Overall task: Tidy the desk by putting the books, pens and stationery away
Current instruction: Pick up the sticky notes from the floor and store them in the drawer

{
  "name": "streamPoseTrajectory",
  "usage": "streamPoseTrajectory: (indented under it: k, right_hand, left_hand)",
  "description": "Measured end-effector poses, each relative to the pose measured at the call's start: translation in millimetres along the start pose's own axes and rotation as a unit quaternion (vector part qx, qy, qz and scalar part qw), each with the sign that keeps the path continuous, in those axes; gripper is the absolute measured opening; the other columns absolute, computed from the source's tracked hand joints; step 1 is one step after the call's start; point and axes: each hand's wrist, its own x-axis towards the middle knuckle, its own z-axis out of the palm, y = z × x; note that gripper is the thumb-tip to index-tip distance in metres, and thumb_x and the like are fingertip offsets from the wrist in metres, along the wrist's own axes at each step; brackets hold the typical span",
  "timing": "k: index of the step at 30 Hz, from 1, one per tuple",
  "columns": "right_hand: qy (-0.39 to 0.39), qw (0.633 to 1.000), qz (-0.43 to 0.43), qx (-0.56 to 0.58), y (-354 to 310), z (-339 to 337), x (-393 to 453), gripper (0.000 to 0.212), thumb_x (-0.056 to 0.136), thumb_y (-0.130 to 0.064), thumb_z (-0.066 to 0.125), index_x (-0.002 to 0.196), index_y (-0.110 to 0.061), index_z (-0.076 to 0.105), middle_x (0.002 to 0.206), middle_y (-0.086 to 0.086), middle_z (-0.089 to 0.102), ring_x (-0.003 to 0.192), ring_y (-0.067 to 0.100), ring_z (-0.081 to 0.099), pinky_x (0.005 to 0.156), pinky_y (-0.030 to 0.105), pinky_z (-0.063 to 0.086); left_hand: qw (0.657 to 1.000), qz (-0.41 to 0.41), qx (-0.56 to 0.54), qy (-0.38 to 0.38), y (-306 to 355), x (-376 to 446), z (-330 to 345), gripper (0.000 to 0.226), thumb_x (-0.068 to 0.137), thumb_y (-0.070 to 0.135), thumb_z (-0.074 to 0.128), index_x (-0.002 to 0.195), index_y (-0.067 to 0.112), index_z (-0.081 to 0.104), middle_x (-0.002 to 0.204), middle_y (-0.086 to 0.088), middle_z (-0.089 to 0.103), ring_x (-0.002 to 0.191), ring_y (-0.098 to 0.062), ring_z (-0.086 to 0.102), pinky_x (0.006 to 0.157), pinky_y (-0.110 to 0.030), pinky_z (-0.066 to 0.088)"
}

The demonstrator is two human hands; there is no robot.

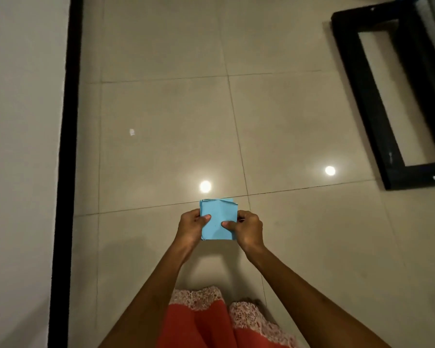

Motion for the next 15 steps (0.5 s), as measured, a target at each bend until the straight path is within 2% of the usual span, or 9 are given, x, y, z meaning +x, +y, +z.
streamPoseTrajectory:
  k: [2,5,6,9,13,15]
  right_hand:
    - [0.001,0.999,0.014,0.037,5,-10,-2,0.049,0.077,-0.006,0.074,0.121,-0.009,0.054,0.119,0.010,0.058,0.099,0.021,0.060,0.085,0.039,0.056]
    - [-0.031,0.981,0.094,0.165,11,-28,-9,0.061,0.086,-0.006,0.064,0.138,-0.017,0.033,0.124,0.003,0.052,0.108,0.024,0.058,0.094,0.044,0.051]
    - [-0.032,0.973,0.112,0.199,14,-36,-11,0.057,0.089,-0.008,0.060,0.138,-0.017,0.034,0.126,0.004,0.055,0.109,0.025,0.059,0.096,0.046,0.050]
    - [-0.007,0.971,0.123,0.207,23,-63,-21,0.034,0.095,-0.015,0.052,0.128,-0.018,0.049,0.124,0.010,0.060,0.107,0.026,0.060,0.096,0.047,0.051]
    - [0.056,0.959,0.136,0.242,39,-102,-42,0.029,0.097,-0.014,0.046,0.126,-0.016,0.051,0.116,0.007,0.060,0.104,0.024,0.059,0.090,0.039,0.052]
    - [0.090,0.948,0.140,0.270,51,-122,-52,0.028,0.098,-0.012,0.046,0.125,-0.016,0.052,0.112,0.004,0.060,0.099,0.021,0.058,0.085,0.035,0.051]
  left_hand:
    - [1.000,0.007,0.026,-0.011,4,-1,8,0.028,0.095,0.010,0.051,0.120,0.001,0.059,0.109,-0.018,0.065,0.094,-0.032,0.065,0.073,-0.035,0.055]
    - [0.996,0.014,0.069,-0.046,8,-3,27,0.029,0.096,0.014,0.050,0.122,0.006,0.058,0.111,-0.015,0.065,0.093,-0.028,0.065,0.068,-0.029,0.054]
    - [0.994,0.019,0.083,-0.063,10,-5,36,0.029,0.096,0.015,0.050,0.123,0.008,0.057,0.110,-0.014,0.065,0.092,-0.027,0.064,0.067,-0.028,0.054]
    - [0.985,0.029,0.131,-0.111,16,-13,65,0.030,0.098,0.017,0.046,0.127,0.012,0.053,0.115,-0.013,0.063,0.094,-0.023,0.063,0.072,-0.032,0.055]
    - [0.966,0.017,0.184,-0.179,21,-33,111,0.033,0.100,0.015,0.039,0.133,0.012,0.044,0.119,-0.011,0.057,0.095,-0.019,0.058,0.067,-0.025,0.054]
    - [0.957,0.008,0.201,-0.208,23,-46,135,0.034,0.100,0.012,0.038,0.134,0.013,0.041,0.120,-0.009,0.054,0.098,-0.020,0.057,0.065,-0.027,0.055]
